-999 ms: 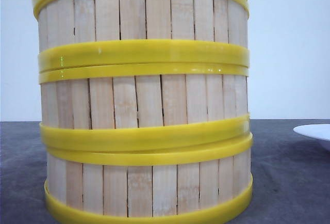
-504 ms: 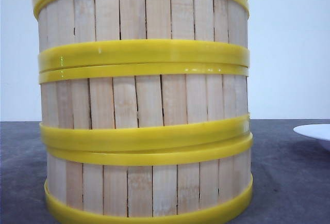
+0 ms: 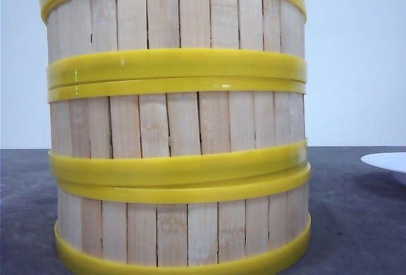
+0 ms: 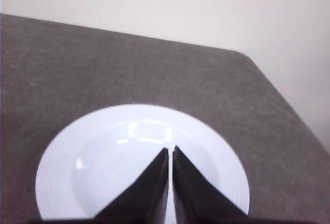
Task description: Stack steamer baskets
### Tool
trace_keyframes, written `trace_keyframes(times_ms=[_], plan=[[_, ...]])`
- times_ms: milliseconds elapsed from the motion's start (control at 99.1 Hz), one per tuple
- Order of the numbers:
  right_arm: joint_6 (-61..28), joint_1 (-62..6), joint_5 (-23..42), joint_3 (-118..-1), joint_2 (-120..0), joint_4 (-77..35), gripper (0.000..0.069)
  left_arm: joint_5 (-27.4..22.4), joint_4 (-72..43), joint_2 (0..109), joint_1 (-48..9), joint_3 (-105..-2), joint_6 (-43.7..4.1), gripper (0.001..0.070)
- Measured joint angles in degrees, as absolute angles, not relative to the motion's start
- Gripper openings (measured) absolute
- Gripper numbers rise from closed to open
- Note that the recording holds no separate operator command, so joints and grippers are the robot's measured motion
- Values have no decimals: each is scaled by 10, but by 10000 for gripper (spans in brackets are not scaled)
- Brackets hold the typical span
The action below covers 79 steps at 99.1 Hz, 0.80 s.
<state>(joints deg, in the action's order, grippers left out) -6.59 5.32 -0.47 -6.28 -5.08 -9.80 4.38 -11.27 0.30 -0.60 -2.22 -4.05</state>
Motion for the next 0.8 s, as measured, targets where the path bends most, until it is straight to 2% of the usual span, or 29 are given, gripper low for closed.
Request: trace_keyframes(times_ms=[293, 797], plan=[[-25, 53, -5, -11, -8, -96, 7, 44, -113, 3, -6, -22, -40, 25], [14, 53, -5, -9, -4, -96, 7, 44, -113, 3, -6, -22, -40, 25]])
